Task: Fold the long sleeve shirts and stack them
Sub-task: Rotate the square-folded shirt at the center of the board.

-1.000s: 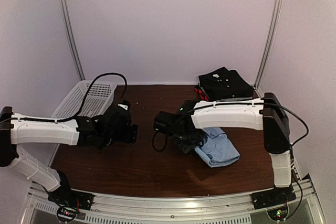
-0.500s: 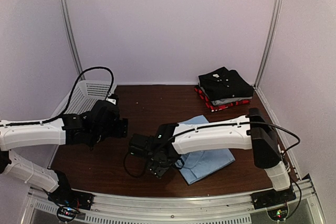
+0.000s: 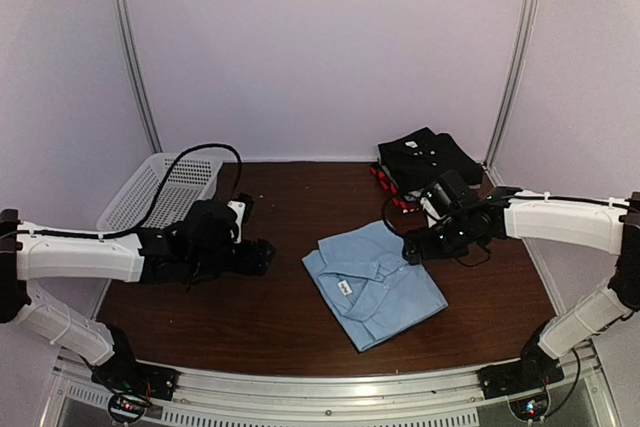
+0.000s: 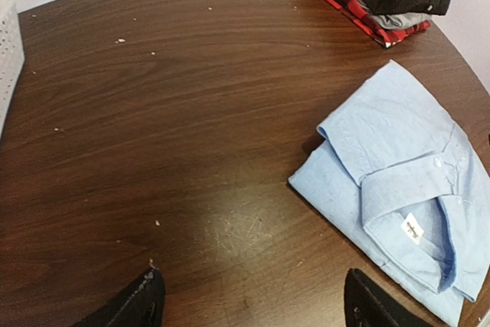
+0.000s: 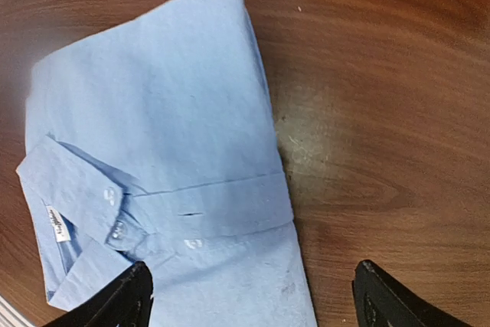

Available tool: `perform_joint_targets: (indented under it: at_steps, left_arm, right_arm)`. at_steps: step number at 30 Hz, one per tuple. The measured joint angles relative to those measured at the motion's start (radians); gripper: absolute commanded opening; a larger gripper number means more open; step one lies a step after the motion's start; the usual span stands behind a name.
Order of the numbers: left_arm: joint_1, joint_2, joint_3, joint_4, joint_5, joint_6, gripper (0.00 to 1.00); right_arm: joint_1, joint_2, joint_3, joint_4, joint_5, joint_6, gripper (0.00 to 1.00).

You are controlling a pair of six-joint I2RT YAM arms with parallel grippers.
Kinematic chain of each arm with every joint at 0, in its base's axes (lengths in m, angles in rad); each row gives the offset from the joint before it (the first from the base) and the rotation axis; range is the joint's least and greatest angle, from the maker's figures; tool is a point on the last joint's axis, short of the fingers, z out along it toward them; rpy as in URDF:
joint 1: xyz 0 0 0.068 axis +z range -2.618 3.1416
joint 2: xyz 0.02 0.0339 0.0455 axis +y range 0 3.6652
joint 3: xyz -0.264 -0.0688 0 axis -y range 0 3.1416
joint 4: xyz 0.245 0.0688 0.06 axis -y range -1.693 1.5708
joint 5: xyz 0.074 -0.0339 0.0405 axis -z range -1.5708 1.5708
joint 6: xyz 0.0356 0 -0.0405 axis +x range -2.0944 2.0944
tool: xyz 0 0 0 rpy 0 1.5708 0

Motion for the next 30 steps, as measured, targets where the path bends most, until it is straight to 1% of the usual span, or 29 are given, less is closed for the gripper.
perform_joint_targets:
  at_steps: [3,7,11,15,16,17,20,25,28,30]
  left_arm:
    - [-0.001,0.035,0.000,0.036,0.043,0.000,0.82]
    - [-0.003,0.058,0.000,0.064,0.078,0.003,0.82]
    - [-0.003,0.071,0.001,0.084,0.095,0.007,0.82]
    - [-0.004,0.082,0.001,0.091,0.102,0.008,0.82]
    - [-0.003,0.083,0.001,0.092,0.102,0.008,0.82]
    - [-0.003,0.083,0.001,0.092,0.101,0.008,0.82]
    - [-0.004,0.084,0.001,0.092,0.093,0.008,0.83]
    - [-0.004,0.088,0.011,0.076,0.064,0.011,0.84]
    - [-0.003,0.088,0.029,0.050,0.046,0.016,0.85]
    - [0.001,0.087,0.044,0.026,0.034,0.016,0.85]
  right_arm:
    - [-0.090,-0.043,-0.119,0.074,-0.084,0.003,0.93]
    - [-0.150,-0.049,-0.238,0.174,-0.180,0.017,0.92]
    - [-0.161,-0.049,-0.312,0.252,-0.251,0.034,0.87]
    - [-0.160,-0.051,-0.384,0.336,-0.323,0.065,0.85]
    - [-0.155,-0.075,-0.415,0.376,-0.345,0.082,0.85]
    - [-0.154,-0.080,-0.422,0.382,-0.349,0.084,0.85]
    - [-0.108,-0.127,-0.478,0.431,-0.366,0.129,0.84]
    - [0.081,-0.188,-0.523,0.464,-0.364,0.233,0.84]
    - [0.217,-0.168,-0.511,0.520,-0.352,0.298,0.84]
    - [0.301,-0.098,-0.459,0.552,-0.347,0.325,0.85]
